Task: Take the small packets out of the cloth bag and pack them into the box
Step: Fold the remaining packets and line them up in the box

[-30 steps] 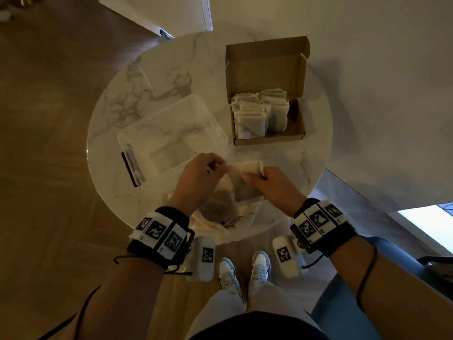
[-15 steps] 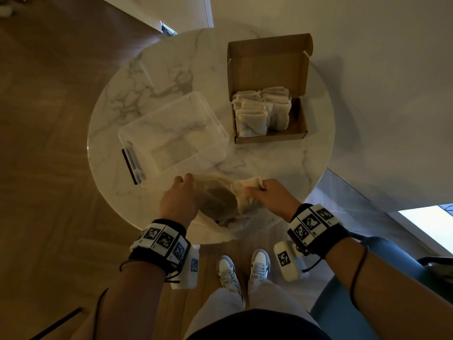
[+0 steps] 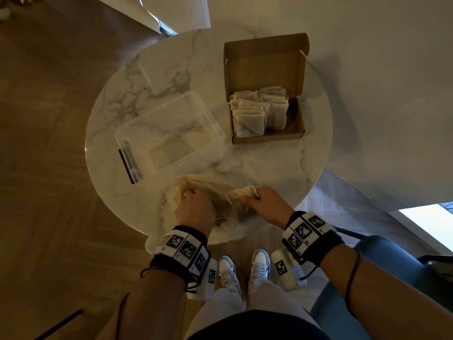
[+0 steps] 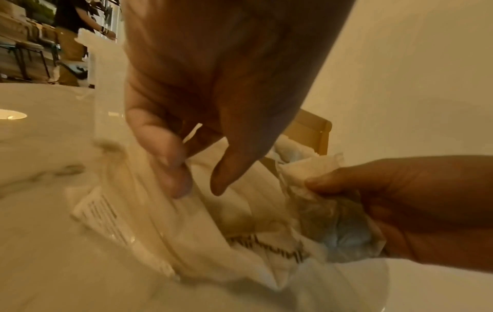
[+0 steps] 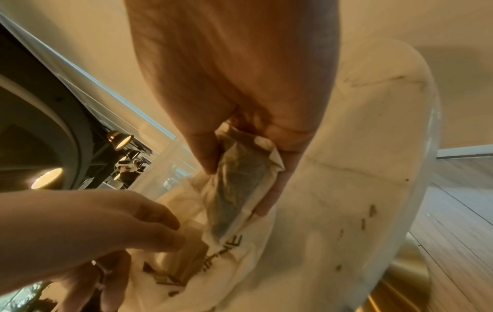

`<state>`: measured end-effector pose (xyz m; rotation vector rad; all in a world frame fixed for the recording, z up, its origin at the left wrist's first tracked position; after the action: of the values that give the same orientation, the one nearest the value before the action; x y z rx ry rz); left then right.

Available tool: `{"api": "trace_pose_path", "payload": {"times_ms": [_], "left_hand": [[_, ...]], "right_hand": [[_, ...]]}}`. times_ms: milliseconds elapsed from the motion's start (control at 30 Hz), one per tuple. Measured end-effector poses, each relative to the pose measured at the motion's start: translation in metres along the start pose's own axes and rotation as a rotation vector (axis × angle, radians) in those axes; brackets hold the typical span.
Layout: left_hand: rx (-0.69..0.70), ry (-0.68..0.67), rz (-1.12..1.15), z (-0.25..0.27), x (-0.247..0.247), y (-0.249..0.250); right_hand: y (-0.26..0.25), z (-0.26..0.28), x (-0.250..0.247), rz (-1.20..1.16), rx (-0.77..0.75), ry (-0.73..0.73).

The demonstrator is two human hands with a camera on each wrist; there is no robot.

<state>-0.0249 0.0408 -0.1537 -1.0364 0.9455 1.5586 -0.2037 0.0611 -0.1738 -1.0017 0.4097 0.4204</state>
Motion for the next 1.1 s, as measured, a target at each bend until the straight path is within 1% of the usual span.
{"api": "trace_pose_path", "payload": {"times_ms": [67,133,233,300,367,400,467,500,533,567,633,667,733,800,833,900,967,1033,1100], "left_hand": [[-0.042,-0.053,-0.027,-0.004,0.012,-0.006],[-0.067,-0.102,-0.026,-0.006,0.018,-0.011],[-0.124,-0.074,0.075,-0.013,0.018,-0.016],[-0.102,-0.055,0.154,-0.015,0.013,-0.012],[-0.042,-0.089,0.197,-0.012,0.007,-0.001],[-0.009,-0.115,0.206,-0.009,0.007,0.005],[0.005,-0.145,0.209,-0.002,0.001,0.013],[0.026,-0.145,0.176,-0.001,0.003,0.014],[0.051,-0.131,0.143,-0.003,0.004,0.012],[0.05,-0.102,0.101,-0.006,0.005,0.007],[-0.04,-0.062,0.117,-0.014,0.008,-0.008],[-0.056,-0.052,0.115,-0.017,0.01,-0.013],[-0.058,-0.075,0.086,-0.02,0.021,-0.018],[-0.034,-0.107,0.097,-0.025,0.036,-0.019],[-0.033,-0.124,0.124,-0.029,0.043,-0.018],[-0.034,-0.111,0.147,-0.026,0.034,-0.012],[-0.014,-0.112,0.183,-0.018,0.024,-0.003],[0.027,-0.12,0.227,-0.015,0.02,0.003],[0.044,-0.092,0.257,-0.017,0.02,0.002]], "right_hand": [[0.0,0.002,0.005,0.009,-0.033,-0.02],[-0.001,0.005,0.012,-0.032,-0.096,-0.053],[0.001,0.006,0.014,-0.062,-0.113,-0.043],[0.001,0.007,0.017,-0.115,-0.103,-0.066],[-0.002,0.007,0.019,-0.179,-0.079,-0.08],[0.0,0.005,0.02,-0.163,-0.064,-0.079],[0.002,0.003,0.018,0.013,-0.055,-0.039],[0.002,0.003,0.016,0.061,-0.054,-0.026],[0.002,0.002,0.015,0.057,-0.057,-0.02],[0.002,0.002,0.014,0.052,-0.057,-0.025],[0.002,0.0,0.013,0.056,-0.065,-0.012],[0.002,0.0,0.014,0.065,-0.075,-0.011],[-0.001,0.0,0.016,0.011,-0.094,-0.023],[-0.003,0.0,0.019,-0.101,-0.105,-0.047],[-0.003,0.0,0.02,-0.104,-0.106,-0.049],[-0.003,0.0,0.02,-0.065,-0.12,-0.041],[-0.007,0.002,0.019,-0.113,-0.112,-0.06],[-0.006,0.001,0.017,-0.039,-0.092,-0.034],[0.0,-0.003,0.017,0.052,-0.064,-0.005]]}}
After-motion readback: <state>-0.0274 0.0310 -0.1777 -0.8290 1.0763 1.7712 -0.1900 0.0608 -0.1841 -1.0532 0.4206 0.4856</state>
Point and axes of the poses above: each hand's wrist, its own z-axis away from the middle knuckle, its own x-axis out of the palm, y = z × x, the point moved 6 cm from there along -z, towards the middle knuckle, and after that the axes turned 14 degrees about y, right-handed, at the moved point
